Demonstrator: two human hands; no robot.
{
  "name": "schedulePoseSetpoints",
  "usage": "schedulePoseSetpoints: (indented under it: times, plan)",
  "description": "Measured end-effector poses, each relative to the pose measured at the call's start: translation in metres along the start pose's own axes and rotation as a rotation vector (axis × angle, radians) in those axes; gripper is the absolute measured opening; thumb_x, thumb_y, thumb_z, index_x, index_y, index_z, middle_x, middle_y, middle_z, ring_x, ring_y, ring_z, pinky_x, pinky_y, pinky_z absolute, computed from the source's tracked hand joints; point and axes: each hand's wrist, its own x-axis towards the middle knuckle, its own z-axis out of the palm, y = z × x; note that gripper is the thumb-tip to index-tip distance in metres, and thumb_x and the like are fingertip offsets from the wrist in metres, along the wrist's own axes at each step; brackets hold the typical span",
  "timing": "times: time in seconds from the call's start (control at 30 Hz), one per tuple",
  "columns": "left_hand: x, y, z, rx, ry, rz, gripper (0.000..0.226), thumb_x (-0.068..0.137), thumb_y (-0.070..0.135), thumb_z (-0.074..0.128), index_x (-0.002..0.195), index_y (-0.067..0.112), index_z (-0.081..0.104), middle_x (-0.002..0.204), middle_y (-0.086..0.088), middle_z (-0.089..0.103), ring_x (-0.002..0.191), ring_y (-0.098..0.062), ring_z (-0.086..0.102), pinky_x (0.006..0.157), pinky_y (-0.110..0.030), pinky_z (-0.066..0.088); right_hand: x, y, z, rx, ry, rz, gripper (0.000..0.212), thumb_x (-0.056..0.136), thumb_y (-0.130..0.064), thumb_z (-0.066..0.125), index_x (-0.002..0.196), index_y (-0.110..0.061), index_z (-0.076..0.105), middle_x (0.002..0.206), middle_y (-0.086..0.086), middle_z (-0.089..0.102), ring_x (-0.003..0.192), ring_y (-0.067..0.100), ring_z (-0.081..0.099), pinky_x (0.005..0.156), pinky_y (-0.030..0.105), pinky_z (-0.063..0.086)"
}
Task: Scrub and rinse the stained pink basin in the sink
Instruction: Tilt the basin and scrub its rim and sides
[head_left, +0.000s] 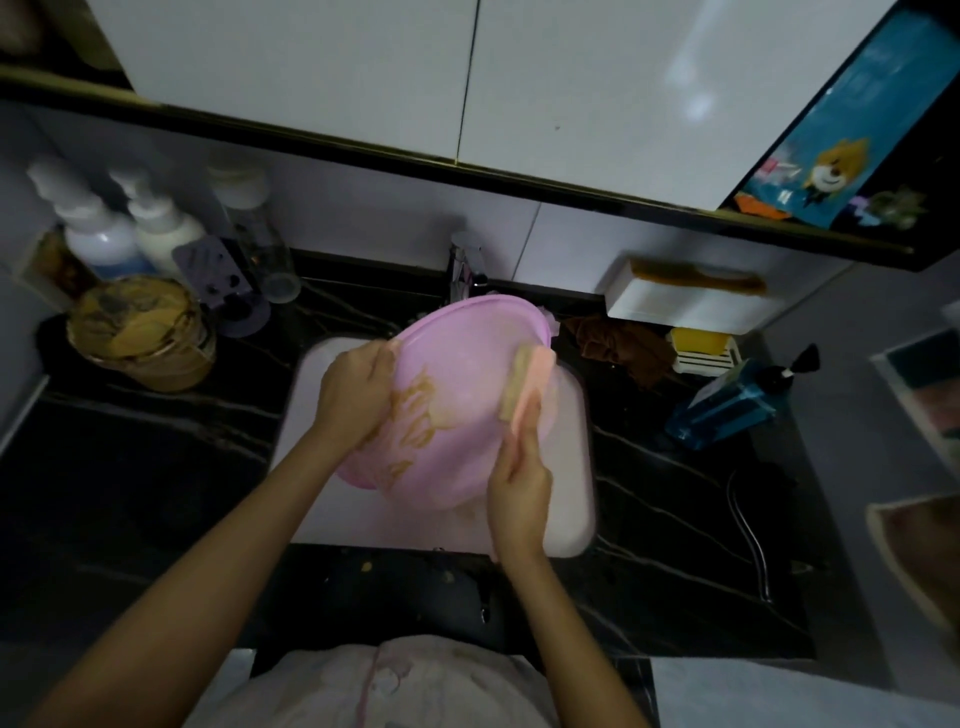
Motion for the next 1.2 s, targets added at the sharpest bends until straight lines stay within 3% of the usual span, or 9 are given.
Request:
schedulePoseSetpoints:
  times: [0.1,0.17,0.3,0.4,0.5,0.67,0.83,1.03,1.2]
  plan:
    - [-0.001,0.001,-0.002,0.022,0.004,0.020,0.058,0.087,0.047,0.023,0.075,0.003,0.058,0.073,-0.017,0.063,0.072,-0.035,0.057,0.066,-0.044,0.045,0.021,0.011,-0.019,0.085,0.017,0.184,0.046,0.100,-0.031,0.038,0.146,-0.033,0.030,0.093,0.012,0.069,0.072,0.016,0.061,0.062,0.024,0.039]
    - [-0.001,0.002,-0.002,0.030,0.012,0.028,0.062,0.087,0.048,0.022,0.081,0.001,0.061,0.077,-0.018,0.065,0.074,-0.035,0.059,0.067,-0.044,0.046,0.014,-0.004,-0.031,0.015,-0.126,0.034,0.049,0.100,-0.034,0.036,0.148,-0.037,0.022,0.082,0.012,0.066,0.063,0.013,0.058,0.056,0.027,0.043]
    - [-0.003,0.005,-0.001,0.035,-0.001,0.052,0.052,0.086,0.047,0.023,0.074,0.008,0.055,0.076,-0.019,0.065,0.074,-0.037,0.059,0.066,-0.043,0.046,0.000,-0.031,-0.055,-0.332,-0.496,-0.291,0.053,0.100,-0.039,0.035,0.146,-0.047,0.011,0.093,0.018,0.069,0.085,0.034,0.063,0.065,0.037,0.045]
    - [-0.004,0.009,0.000,0.043,0.003,0.073,0.048,0.086,0.045,0.024,0.072,0.010,0.054,0.073,-0.020,0.064,0.071,-0.037,0.058,0.064,-0.042,0.044,0.054,-0.021,-0.067,-0.388,-0.335,-0.141,0.049,0.101,-0.033,0.033,0.149,-0.033,0.020,0.090,0.019,0.068,0.080,0.030,0.065,0.054,0.030,0.042]
    - [-0.006,0.007,0.000,0.056,0.017,0.067,0.048,0.089,0.039,0.028,0.075,0.005,0.059,0.074,-0.020,0.064,0.072,-0.037,0.058,0.065,-0.043,0.045,0.089,-0.025,-0.079,-0.218,-0.350,0.103,0.046,0.100,-0.033,0.036,0.145,-0.026,0.033,0.111,0.016,0.064,0.090,0.025,0.061,0.074,0.032,0.048]
    - [-0.010,0.004,-0.002,0.057,-0.019,0.056,0.048,0.088,0.035,0.029,0.078,0.000,0.060,0.073,-0.018,0.063,0.070,-0.034,0.057,0.064,-0.040,0.044,0.053,-0.038,-0.088,-0.383,-0.515,-0.219,0.048,0.101,-0.038,0.035,0.145,-0.039,0.018,0.086,0.006,0.067,0.075,0.021,0.064,0.064,0.035,0.050]
    - [-0.016,0.020,0.004,0.113,-0.070,0.120,0.050,0.090,0.040,0.026,0.073,0.004,0.056,0.068,-0.017,0.061,0.065,-0.033,0.055,0.058,-0.035,0.036,0.107,-0.032,-0.094,-0.387,-0.440,0.130,0.047,0.100,-0.032,0.035,0.146,-0.019,0.033,0.120,0.013,0.060,0.100,0.025,0.060,0.081,0.032,0.046]
    - [-0.018,0.027,0.006,0.079,-0.051,0.060,0.044,0.091,0.038,0.028,0.071,0.008,0.054,0.069,-0.015,0.061,0.068,-0.033,0.055,0.061,-0.038,0.041,0.033,-0.053,-0.077,-0.589,-0.582,-0.404,0.054,0.101,-0.036,0.032,0.150,-0.038,0.009,0.083,0.007,0.063,0.073,0.023,0.060,0.052,0.030,0.031]
    - [-0.017,0.032,0.008,0.067,-0.088,0.065,0.048,0.091,0.040,0.027,0.076,0.006,0.058,0.070,-0.010,0.060,0.070,-0.031,0.056,0.060,-0.034,0.036,0.058,-0.064,-0.076,-0.648,-0.338,-0.217,0.052,0.102,-0.036,0.028,0.151,-0.029,0.012,0.073,0.002,0.053,0.058,0.017,0.049,0.044,0.028,0.031]
